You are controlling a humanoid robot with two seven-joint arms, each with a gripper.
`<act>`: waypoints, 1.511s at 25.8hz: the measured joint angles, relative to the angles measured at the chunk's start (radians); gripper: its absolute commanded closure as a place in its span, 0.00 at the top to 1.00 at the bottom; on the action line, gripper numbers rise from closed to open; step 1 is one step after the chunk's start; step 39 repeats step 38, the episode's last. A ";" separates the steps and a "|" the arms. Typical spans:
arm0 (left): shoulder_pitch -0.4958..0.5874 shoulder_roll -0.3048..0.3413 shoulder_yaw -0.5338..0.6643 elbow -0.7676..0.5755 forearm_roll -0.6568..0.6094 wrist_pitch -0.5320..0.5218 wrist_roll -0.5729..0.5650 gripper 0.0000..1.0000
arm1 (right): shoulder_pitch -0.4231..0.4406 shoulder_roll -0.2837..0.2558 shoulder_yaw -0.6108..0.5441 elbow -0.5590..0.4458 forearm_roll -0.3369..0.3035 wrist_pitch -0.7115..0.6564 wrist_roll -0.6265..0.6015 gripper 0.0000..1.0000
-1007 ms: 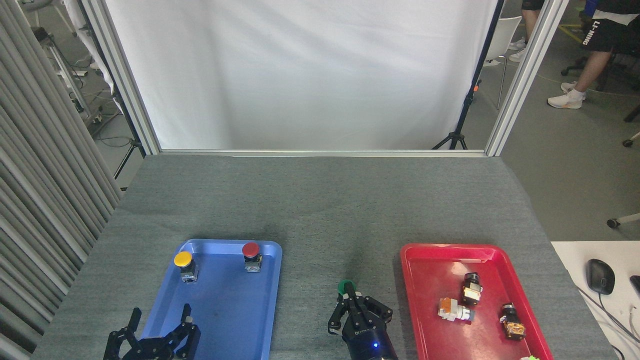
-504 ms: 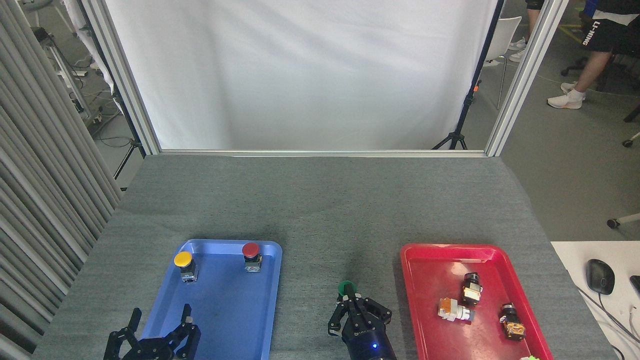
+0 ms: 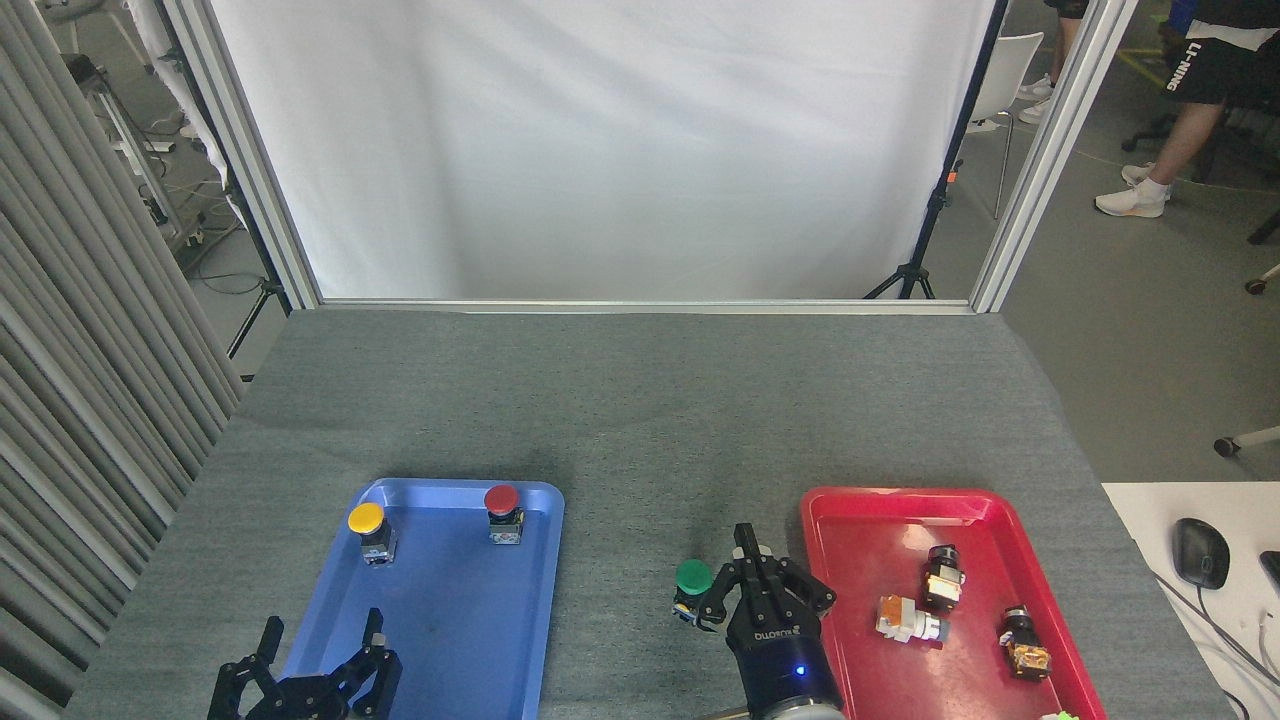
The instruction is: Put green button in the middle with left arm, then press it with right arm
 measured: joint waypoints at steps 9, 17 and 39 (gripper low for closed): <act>0.000 0.000 0.000 -0.001 0.000 0.000 0.000 1.00 | 0.138 -0.077 -0.170 -0.127 -0.041 -0.084 -0.010 0.99; 0.001 0.000 0.000 -0.006 0.000 -0.001 0.000 1.00 | 0.206 -0.102 -0.271 -0.177 -0.084 -0.157 -0.031 0.99; 0.001 0.000 0.000 -0.006 0.000 -0.001 0.000 1.00 | 0.257 -0.114 -0.314 -0.230 -0.090 -0.179 -0.024 1.00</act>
